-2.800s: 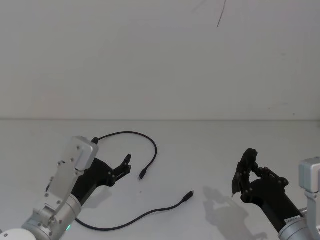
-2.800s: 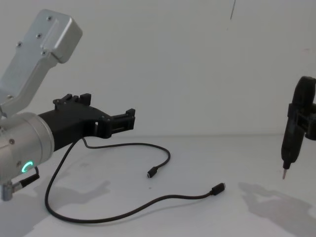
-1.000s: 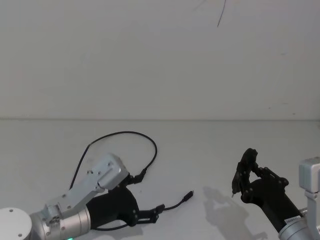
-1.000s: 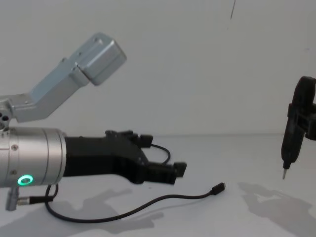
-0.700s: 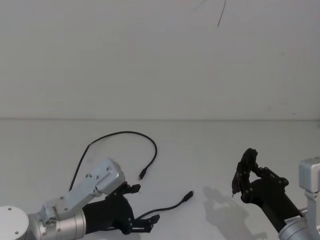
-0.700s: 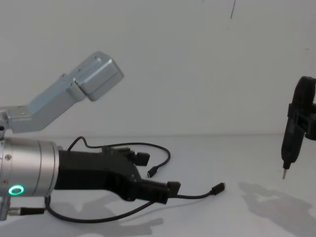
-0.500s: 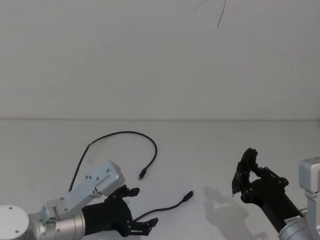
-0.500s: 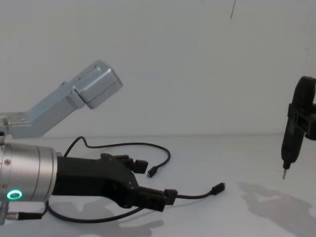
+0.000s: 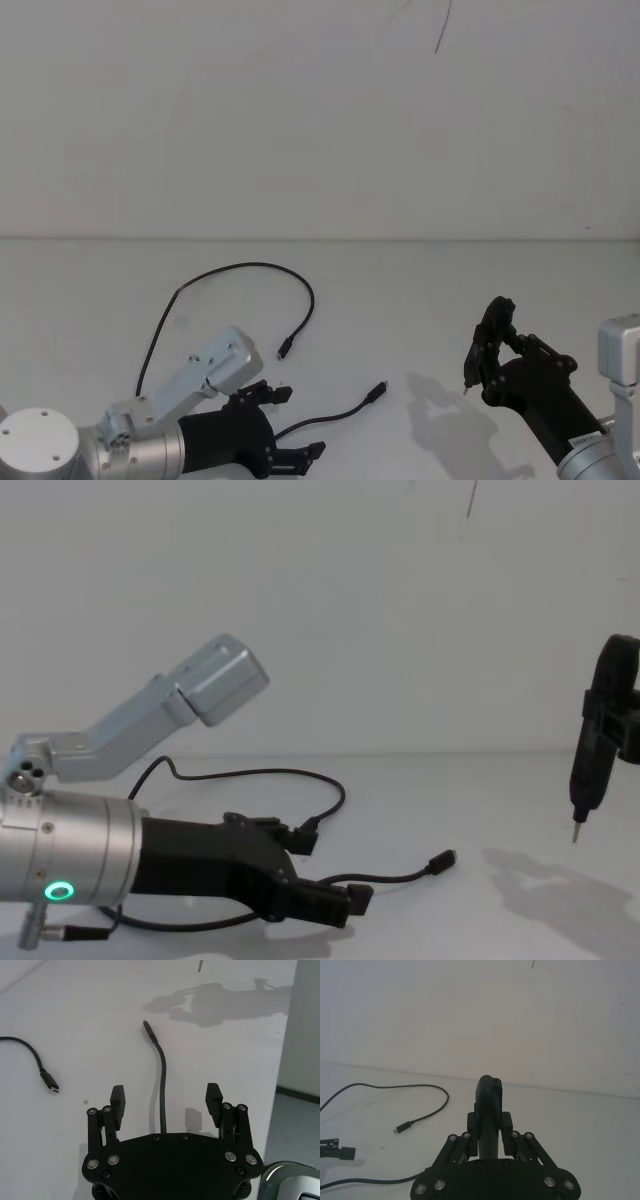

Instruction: Pick up the data cable with the one hand.

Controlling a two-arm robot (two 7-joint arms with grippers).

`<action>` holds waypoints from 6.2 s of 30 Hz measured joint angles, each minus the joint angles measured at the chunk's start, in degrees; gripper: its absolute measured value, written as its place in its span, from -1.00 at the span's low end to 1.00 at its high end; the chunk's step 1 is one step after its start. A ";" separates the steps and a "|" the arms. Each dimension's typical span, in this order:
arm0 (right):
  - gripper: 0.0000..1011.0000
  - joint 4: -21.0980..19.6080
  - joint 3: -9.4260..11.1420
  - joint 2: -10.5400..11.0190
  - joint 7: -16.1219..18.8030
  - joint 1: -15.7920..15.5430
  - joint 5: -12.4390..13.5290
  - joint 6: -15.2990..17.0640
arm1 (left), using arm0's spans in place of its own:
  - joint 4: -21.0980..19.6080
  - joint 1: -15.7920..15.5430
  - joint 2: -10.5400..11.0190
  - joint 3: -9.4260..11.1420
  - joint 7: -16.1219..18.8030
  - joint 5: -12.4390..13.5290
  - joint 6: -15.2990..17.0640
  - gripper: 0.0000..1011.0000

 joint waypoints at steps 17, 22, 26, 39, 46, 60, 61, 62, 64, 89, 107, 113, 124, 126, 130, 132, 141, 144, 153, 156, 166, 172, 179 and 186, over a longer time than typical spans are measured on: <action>-0.47 0.00 0.00 0.00 0.00 0.00 0.00 0.00 | 3.07 -1.41 -1.71 1.01 -0.78 0.53 -0.84 -0.10; -0.47 0.00 0.00 0.00 0.00 0.00 0.00 0.00 | 3.40 -1.55 -1.87 1.11 -0.87 0.58 -0.94 -0.37; -0.47 0.00 0.00 0.00 0.00 0.00 0.00 0.00 | 3.60 -1.63 -1.98 1.18 -0.92 0.60 -1.00 -0.60; -0.47 0.00 0.00 0.00 0.00 0.00 0.00 0.00 | 3.71 -1.73 -2.07 1.17 -1.02 0.62 -1.20 -0.92; -0.47 0.00 0.00 0.00 0.00 0.00 0.00 0.00 | 1.98 -1.66 -1.35 0.43 -1.98 -0.57 -1.52 -0.92; -0.47 0.00 0.00 0.00 0.00 0.00 -0.01 0.00 | -5.52 -0.67 3.53 -1.35 -7.09 -5.12 -0.60 -0.92; -0.47 -0.01 0.01 -0.03 0.00 0.00 -0.01 0.00 | -5.83 -0.60 3.73 -1.41 -7.27 -5.31 -0.52 -0.92; -0.47 -0.01 0.02 -0.04 0.01 0.00 -0.01 0.00 | -6.38 -0.49 4.11 -1.51 -7.52 -5.60 -0.37 -0.92; -0.47 -0.05 0.07 -0.09 0.02 -0.01 0.01 0.01 | -6.88 -0.38 4.47 -1.61 -7.82 -5.88 -0.25 -0.92; -0.47 -6.47 3.10 -0.48 2.63 -1.88 5.47 5.75 | -10.36 0.32 6.88 -2.32 -9.72 -7.79 0.66 -0.92; -0.47 -8.93 5.49 -0.89 6.92 -3.07 13.65 9.75 | -10.75 0.41 7.14 -2.41 -9.93 -8.00 0.75 -0.92; -0.47 -9.51 6.00 -1.14 8.10 -3.31 16.03 10.12 | -10.78 0.41 7.16 -2.41 -9.96 -8.04 0.75 -0.92; -0.47 -10.34 6.34 -1.33 9.61 -3.75 18.83 9.80 | -10.84 0.42 7.22 -2.41 -9.98 -8.06 0.76 -0.92; -0.47 -10.40 6.35 -1.32 9.76 -3.80 19.08 9.66 | -10.84 0.41 7.23 -2.41 -9.97 -8.06 0.76 -0.92; -0.47 -10.56 6.35 -1.26 10.10 -3.95 19.60 9.41 | -10.85 0.41 7.23 -2.41 -9.98 -8.06 0.75 -0.92; -0.47 -10.59 6.32 -1.23 10.22 -4.00 19.79 9.33 | -10.85 0.41 7.23 -2.41 -9.97 -8.06 0.75 -0.92; -0.47 -10.59 6.03 -0.92 10.44 -4.14 20.45 8.79 | -10.85 0.41 7.23 -2.41 -9.97 -8.06 0.75 -0.92; -0.47 -10.46 5.92 -0.85 10.44 -4.15 20.59 8.64 | -10.85 0.41 7.23 -2.41 -9.97 -8.05 0.75 -0.92; -0.47 -9.78 5.57 -0.59 10.36 -3.96 20.88 8.10 | -10.84 0.41 7.22 -2.41 -9.97 -8.06 0.75 -0.92; -0.47 -9.59 5.49 -0.54 10.36 -3.89 20.96 7.98 | -10.85 0.41 7.22 -2.41 -9.97 -8.05 0.75 -0.92; -0.47 -8.57 5.36 -0.14 10.48 -3.44 21.66 7.33 | -10.85 0.41 7.22 -2.41 -9.97 -8.05 0.75 -0.92; -0.47 -8.12 5.25 0.06 10.62 -3.24 22.06 7.14 | -10.84 0.41 7.22 -2.41 -9.97 -8.05 0.75 -0.92; -0.47 -7.50 5.03 0.31 10.85 -3.05 22.53 6.78 | -10.84 0.41 7.22 -2.41 -9.97 -8.05 0.75 -0.92; -0.47 -6.82 4.79 0.53 11.25 -2.85 22.95 6.28 | -10.84 0.41 7.22 -2.41 -9.97 -8.05 0.75 -0.92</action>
